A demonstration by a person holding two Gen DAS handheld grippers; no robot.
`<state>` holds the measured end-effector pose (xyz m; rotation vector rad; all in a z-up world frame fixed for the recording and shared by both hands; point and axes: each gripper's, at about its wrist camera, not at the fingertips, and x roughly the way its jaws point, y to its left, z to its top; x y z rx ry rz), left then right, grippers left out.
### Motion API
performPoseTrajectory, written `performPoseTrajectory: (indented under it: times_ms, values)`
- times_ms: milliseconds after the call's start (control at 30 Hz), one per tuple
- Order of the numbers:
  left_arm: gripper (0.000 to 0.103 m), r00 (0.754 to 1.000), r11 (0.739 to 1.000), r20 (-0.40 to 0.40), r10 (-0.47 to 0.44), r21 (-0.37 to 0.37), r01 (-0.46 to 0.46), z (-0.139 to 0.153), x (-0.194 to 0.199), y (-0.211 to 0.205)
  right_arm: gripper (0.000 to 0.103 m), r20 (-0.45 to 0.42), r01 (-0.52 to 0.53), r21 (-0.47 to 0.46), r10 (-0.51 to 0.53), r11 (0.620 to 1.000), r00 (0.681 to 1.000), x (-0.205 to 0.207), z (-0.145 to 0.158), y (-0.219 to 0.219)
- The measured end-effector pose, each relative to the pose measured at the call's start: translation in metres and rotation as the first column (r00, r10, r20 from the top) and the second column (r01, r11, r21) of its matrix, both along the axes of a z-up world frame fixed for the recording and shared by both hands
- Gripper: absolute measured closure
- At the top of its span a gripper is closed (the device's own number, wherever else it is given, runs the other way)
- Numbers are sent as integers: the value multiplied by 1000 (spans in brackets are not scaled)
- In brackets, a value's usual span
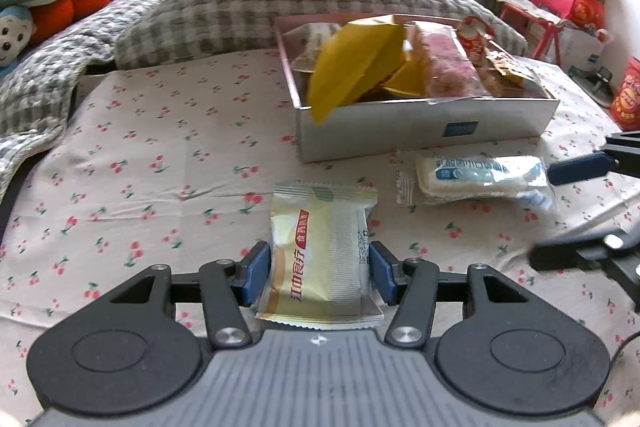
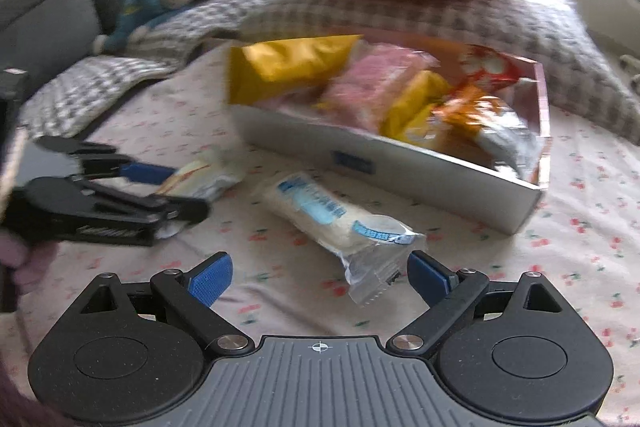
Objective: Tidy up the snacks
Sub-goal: 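Grasp the cream wafer pack with the left tool while the right grasps the blue-white bar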
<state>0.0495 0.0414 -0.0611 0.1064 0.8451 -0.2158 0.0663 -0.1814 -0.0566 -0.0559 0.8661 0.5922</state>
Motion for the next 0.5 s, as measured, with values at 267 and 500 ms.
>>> performPoseTrajectory:
  times_ms: [267, 500]
  values:
    - [35, 1000, 1000, -17, -7, -4, 7, -1, 3, -1, 7, 30, -26, -86, 28, 996, 999, -2, -4, 9]
    - [28, 1000, 1000, -17, -16, -7, 16, -5, 6, -4, 7, 52, 54, -152, -47, 987, 998, 14, -18, 4]
